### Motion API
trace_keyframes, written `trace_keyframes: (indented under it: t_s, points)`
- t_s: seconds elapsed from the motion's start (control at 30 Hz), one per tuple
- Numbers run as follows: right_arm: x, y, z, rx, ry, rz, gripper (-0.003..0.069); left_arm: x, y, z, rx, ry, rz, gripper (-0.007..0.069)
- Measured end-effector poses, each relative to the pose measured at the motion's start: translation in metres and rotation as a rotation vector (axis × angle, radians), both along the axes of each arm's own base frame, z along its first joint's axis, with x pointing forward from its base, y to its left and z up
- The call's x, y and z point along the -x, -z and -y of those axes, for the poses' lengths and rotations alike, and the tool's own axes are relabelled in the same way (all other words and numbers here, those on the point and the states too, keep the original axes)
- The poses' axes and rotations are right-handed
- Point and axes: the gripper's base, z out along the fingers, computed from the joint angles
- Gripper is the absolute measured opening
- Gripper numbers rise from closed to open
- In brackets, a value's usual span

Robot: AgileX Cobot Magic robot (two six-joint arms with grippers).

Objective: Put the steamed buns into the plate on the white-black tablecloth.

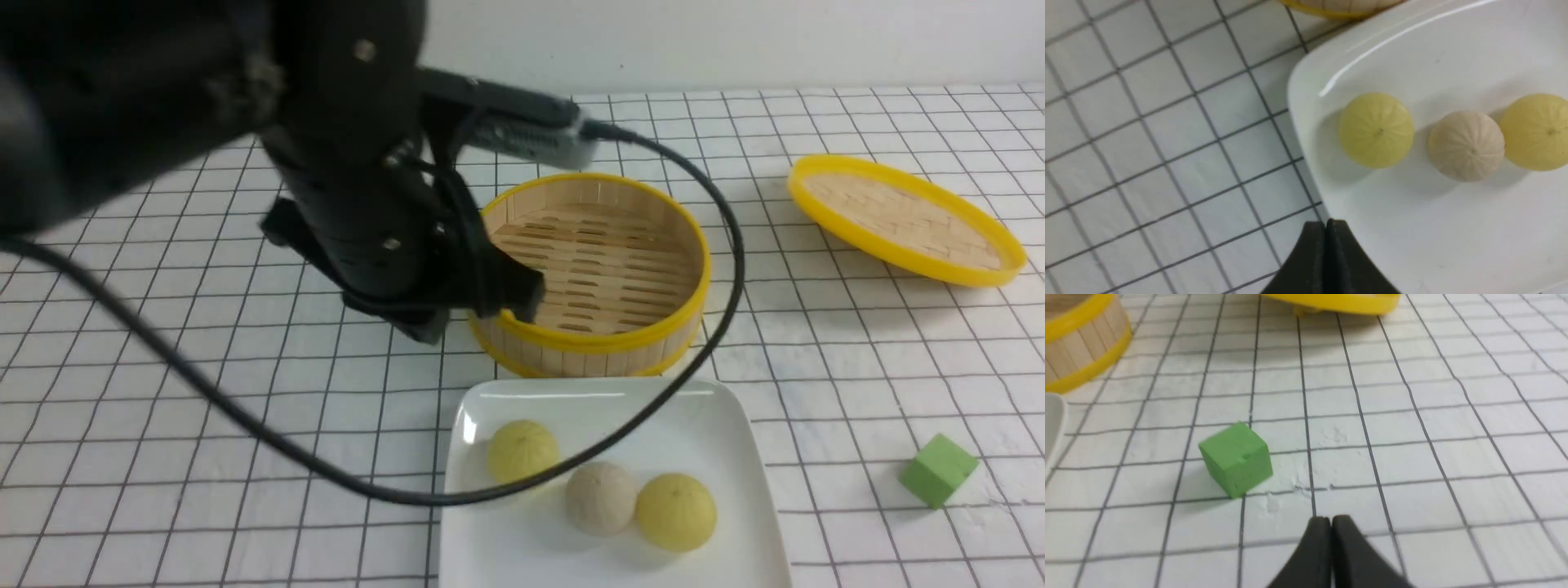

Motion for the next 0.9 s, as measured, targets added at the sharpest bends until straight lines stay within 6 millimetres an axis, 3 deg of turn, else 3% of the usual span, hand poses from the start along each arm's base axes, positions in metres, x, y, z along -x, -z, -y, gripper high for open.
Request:
trace_keyframes:
  t_s: [0.03, 0.1, 0.17, 0.27, 0.3, 0.4, 0.43, 0.47, 0.5, 0.63, 0.7, 0.9]
  points:
    - [-0.001, -0.001, 0.000, 0.003, 0.003, 0.025, 0.0027, 0.011, -0.019, -0.013, 0.003, -0.005, 0.052, 0.0002]
    - [-0.001, -0.001, 0.000, 0.003, 0.002, 0.031, 0.0027, 0.018, -0.029, -0.022, 0.005, -0.010, 0.089, 0.0002]
    - [-0.002, -0.001, 0.000, 0.003, 0.002, 0.039, 0.0031, 0.041, -0.055, -0.045, 0.038, -0.019, 0.185, 0.0002]
    - [-0.002, -0.001, 0.000, 0.003, 0.002, 0.039, 0.0034, 0.065, -0.065, -0.067, 0.066, -0.028, 0.233, 0.0002]
    - [-0.002, -0.001, 0.000, 0.003, 0.002, 0.039, 0.0035, 0.083, -0.064, -0.082, 0.086, -0.043, 0.249, 0.0002]
    - [-0.002, -0.001, 0.000, 0.003, 0.002, 0.039, 0.0040, 0.120, -0.040, -0.114, 0.144, -0.093, 0.269, 0.0002]
    - [-0.002, -0.001, 0.000, 0.003, 0.002, 0.039, 0.0040, 0.123, -0.042, -0.116, 0.162, -0.097, 0.285, 0.0002]
    - [-0.002, -0.001, 0.000, 0.003, 0.002, 0.039, 0.0043, 0.141, -0.022, -0.130, 0.238, -0.114, 0.332, 0.0002]
    - [-0.002, -0.001, 0.000, 0.003, 0.002, 0.039, 0.0043, 0.142, -0.021, -0.131, 0.262, -0.118, 0.349, 0.0002]
    - [-0.002, -0.001, 0.000, 0.003, 0.002, 0.039, 0.0048, 0.169, 0.031, -0.147, 0.564, -0.113, 0.559, 0.0004]
    - [-0.002, -0.001, 0.000, 0.003, 0.002, 0.039, 0.0050, 0.175, 0.040, -0.149, 0.654, -0.087, 0.638, 0.0006]
    - [-0.002, -0.001, 0.000, 0.003, 0.002, 0.039, 0.0061, 0.188, 0.083, -0.158, 0.726, -0.016, 0.772, 0.0013]
